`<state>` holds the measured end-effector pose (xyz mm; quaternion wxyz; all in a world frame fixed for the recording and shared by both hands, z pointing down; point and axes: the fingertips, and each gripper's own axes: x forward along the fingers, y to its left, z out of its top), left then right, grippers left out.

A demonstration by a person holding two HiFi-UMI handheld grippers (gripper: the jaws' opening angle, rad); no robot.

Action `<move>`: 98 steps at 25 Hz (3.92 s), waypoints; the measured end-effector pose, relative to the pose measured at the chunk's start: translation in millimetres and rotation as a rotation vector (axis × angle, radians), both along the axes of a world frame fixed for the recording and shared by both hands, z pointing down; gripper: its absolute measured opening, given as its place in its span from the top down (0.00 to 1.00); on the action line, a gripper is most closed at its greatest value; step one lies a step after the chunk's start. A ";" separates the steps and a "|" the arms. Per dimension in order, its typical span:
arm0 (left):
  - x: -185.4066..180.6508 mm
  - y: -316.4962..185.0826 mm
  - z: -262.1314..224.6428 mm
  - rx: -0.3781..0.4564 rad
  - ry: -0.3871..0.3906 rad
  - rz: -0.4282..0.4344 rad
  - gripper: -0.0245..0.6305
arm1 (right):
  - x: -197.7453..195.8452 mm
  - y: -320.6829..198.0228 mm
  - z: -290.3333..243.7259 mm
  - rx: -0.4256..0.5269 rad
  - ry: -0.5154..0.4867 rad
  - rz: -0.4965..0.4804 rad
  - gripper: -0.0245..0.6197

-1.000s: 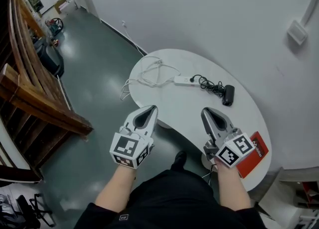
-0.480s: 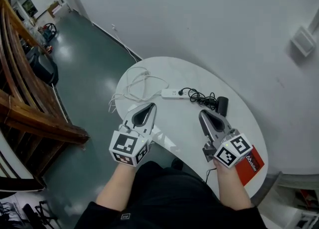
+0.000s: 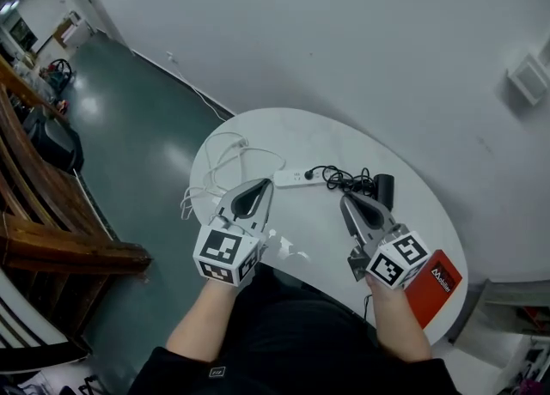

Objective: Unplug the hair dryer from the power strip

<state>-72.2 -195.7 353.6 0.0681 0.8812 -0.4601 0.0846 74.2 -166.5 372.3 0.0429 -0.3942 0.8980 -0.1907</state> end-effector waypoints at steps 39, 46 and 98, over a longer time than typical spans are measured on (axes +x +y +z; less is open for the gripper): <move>41.3 -119.3 198.7 -0.322 -0.281 0.523 0.80 | -41.9 -104.0 149.3 -0.315 0.088 0.203 0.90; 56.9 -107.4 235.7 -0.334 -0.372 0.590 0.79 | -42.1 -108.1 176.6 -0.330 0.105 0.181 0.90; 66.2 -108.1 268.3 -0.373 -0.467 0.543 0.79 | -55.5 -148.3 217.7 -0.329 0.348 0.194 0.86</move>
